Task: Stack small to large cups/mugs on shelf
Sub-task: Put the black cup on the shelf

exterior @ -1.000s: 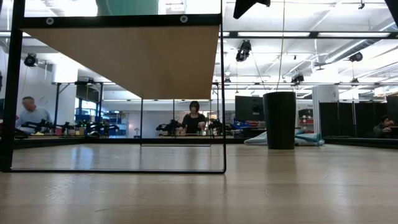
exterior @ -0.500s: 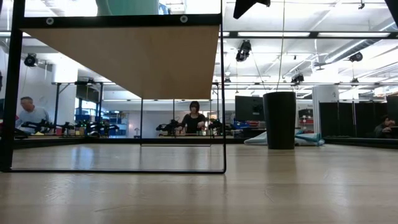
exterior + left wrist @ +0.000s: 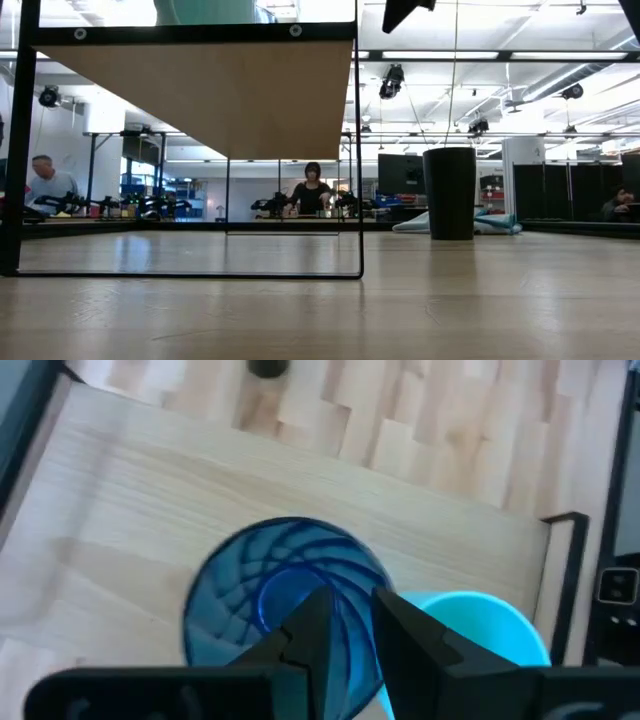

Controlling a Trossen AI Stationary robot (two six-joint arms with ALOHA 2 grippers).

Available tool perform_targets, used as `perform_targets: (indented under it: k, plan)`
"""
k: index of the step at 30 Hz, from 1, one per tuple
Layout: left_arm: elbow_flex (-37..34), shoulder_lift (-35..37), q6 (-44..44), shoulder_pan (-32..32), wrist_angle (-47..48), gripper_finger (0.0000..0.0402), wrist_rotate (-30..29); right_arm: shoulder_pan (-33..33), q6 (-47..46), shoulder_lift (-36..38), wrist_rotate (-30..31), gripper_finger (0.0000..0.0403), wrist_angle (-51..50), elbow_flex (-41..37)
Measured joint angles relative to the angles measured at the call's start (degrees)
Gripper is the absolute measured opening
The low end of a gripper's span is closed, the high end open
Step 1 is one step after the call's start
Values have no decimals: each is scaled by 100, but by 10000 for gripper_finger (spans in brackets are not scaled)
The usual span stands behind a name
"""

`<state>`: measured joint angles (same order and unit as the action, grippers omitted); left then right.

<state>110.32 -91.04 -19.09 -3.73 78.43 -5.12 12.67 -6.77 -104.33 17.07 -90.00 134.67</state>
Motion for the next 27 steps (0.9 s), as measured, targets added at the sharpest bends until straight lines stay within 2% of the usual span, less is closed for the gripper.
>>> perform_targets:
  k: [4, 20, 25, 27]
  plan:
    - [-35, 1, 0, 2, 3, 61, -7, 0, 65, 2, -241, 9, -1, -2]
    - [-428, -42, -10, -4, -196, 61, 74, -2, 19, 9, -273, 9, 1, -7]
    - [-306, 62, 282, -2, -426, 61, 31, 4, 123, 12, -997, 9, -1, -9]
    - [-293, 154, 422, 0, -704, 61, 23, 0, 126, 4, -1105, 10, -1, -10]
